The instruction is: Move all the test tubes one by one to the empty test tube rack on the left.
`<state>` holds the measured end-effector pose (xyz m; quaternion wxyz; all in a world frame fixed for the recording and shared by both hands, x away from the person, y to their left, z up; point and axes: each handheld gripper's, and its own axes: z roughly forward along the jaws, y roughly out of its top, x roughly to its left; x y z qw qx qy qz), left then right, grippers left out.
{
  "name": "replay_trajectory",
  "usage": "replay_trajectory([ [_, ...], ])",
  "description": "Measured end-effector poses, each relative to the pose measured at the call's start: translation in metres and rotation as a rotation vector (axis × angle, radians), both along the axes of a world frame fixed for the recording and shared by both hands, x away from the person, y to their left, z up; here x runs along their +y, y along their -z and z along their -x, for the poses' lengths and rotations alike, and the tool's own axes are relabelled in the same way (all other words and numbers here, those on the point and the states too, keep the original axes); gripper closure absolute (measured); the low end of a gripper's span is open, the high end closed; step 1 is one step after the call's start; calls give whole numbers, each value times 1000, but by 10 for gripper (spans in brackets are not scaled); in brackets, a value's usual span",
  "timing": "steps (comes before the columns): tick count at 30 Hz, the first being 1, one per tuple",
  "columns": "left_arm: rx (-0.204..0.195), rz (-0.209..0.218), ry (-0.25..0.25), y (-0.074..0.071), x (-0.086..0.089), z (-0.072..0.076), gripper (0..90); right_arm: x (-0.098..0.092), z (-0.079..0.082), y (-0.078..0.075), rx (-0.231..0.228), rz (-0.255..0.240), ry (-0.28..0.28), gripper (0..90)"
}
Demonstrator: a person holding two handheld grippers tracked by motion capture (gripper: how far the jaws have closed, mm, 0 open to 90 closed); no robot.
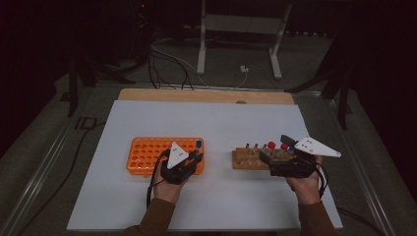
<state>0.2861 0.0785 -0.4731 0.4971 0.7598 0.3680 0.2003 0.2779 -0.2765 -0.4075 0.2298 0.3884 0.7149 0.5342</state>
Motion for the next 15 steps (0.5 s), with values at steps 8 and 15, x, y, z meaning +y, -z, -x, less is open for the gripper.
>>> replay_trajectory([
  [8,45,-48,-2,16,1,2,765,-8,0,1,0,-12,20,0],
  [15,56,-93,1,21,0,4,767,-12,0,1,0,-22,28,0],
])
